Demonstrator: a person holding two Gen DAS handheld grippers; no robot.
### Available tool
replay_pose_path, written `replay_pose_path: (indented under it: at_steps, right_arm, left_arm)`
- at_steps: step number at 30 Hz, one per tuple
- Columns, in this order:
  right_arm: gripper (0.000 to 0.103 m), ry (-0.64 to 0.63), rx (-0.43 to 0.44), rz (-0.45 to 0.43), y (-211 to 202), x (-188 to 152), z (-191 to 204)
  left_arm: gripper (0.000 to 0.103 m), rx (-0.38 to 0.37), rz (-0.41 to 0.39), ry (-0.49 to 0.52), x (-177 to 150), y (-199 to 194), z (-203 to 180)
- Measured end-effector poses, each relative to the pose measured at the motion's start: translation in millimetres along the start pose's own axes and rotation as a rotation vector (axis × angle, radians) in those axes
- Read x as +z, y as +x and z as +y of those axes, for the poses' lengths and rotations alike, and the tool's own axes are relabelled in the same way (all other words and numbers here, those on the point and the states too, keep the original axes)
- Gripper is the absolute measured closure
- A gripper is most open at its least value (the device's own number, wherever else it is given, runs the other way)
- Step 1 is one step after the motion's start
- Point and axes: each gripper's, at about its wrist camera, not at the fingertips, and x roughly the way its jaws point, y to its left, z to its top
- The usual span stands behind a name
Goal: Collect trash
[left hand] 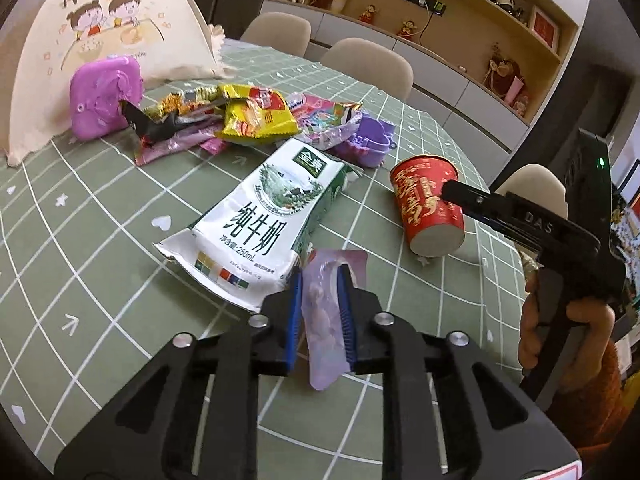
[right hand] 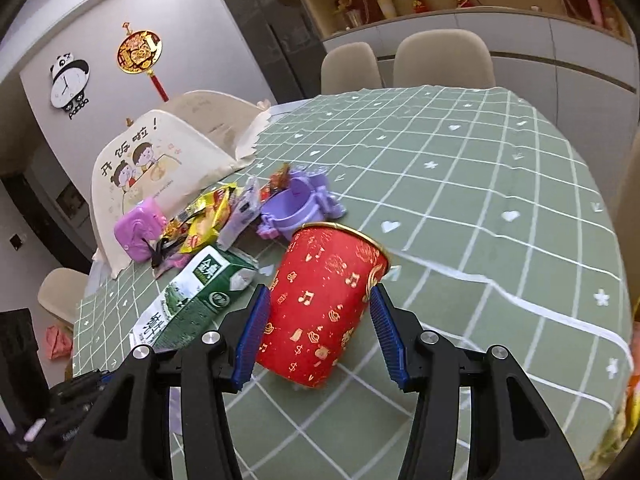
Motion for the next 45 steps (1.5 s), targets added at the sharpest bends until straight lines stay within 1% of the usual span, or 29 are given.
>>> replay_pose_path:
  at_steps: [2, 8, 12, 14, 16, 17, 19, 21, 23, 25, 28, 31, 35, 37, 38, 40, 42, 45]
  right_arm:
    - [0.051, -0.028, -0.016, 0.012, 6, 2, 9]
    - [0.048, -0.098, -0.053, 0.037, 22, 7, 28]
    - [0.048, -0.104, -0.077, 0.052, 32, 12, 30]
    - [0.048, -0.086, -0.132, 0.105, 45, 13, 26]
    - [0.047, -0.078, -0.151, 0.158, 56, 12, 20]
    - [0.048, -0.072, -0.14, 0.151, 57, 11, 18]
    - [0.048, -0.061, -0.136, 0.097, 48, 12, 14]
    - [0.048, -0.085, -0.147, 0.087, 43, 14, 15]
    - [0.048, -0.13, -0.165, 0.076, 39, 16, 18]
    - [0.048, -0.21, -0.181, 0.058, 34, 17, 26]
    - [0.048, -0.308, -0.202, 0.052, 32, 19, 35]
    - [0.048, -0.344, -0.218, 0.07, 41, 27, 40]
    - [0.048, -0.347, -0.257, 0.092, 57, 40, 38]
    - [0.048, -0.331, -0.244, 0.11, 56, 44, 35]
    - [0.048, -0.318, -0.232, 0.109, 52, 43, 34]
    - [0.053, -0.302, -0.199, 0.089, 39, 40, 32]
    - [0.056, -0.314, -0.196, 0.071, 27, 35, 34]
    - [0.056, -0.349, -0.185, 0.039, 7, 24, 40]
  left_arm:
    - [0.085, -0.001, -0.007, -0.003, 0, 0, 2]
    - [0.077, -0.021, -0.004, -0.038, -2, 1, 12]
    - [0.072, -0.033, -0.003, -0.033, -4, 1, 11]
    - [0.071, -0.038, -0.002, -0.035, -3, 0, 12]
    - [0.071, -0.044, 0.0, -0.041, -4, 0, 12]
    - [0.071, -0.047, 0.0, -0.044, -4, 0, 13]
    - [0.071, -0.053, 0.001, -0.05, -3, 0, 15]
    - [0.07, -0.059, 0.006, -0.056, -3, 1, 15]
    - [0.069, -0.062, 0.011, -0.055, -4, 2, 16]
    - [0.066, -0.068, 0.013, -0.056, -4, 2, 16]
    - [0.065, -0.068, 0.014, -0.059, -4, 3, 17]
    - [0.065, -0.062, 0.019, -0.061, -3, 4, 19]
    - [0.065, -0.054, 0.019, -0.067, -4, 5, 19]
    - [0.064, -0.048, 0.021, -0.07, -4, 5, 20]
    - [0.064, -0.046, 0.023, -0.072, -5, 5, 21]
    - [0.064, -0.042, 0.03, -0.074, -6, 4, 20]
    - [0.064, -0.036, 0.036, -0.068, -7, 4, 17]
    - [0.064, -0.016, 0.044, -0.052, -8, 6, 13]
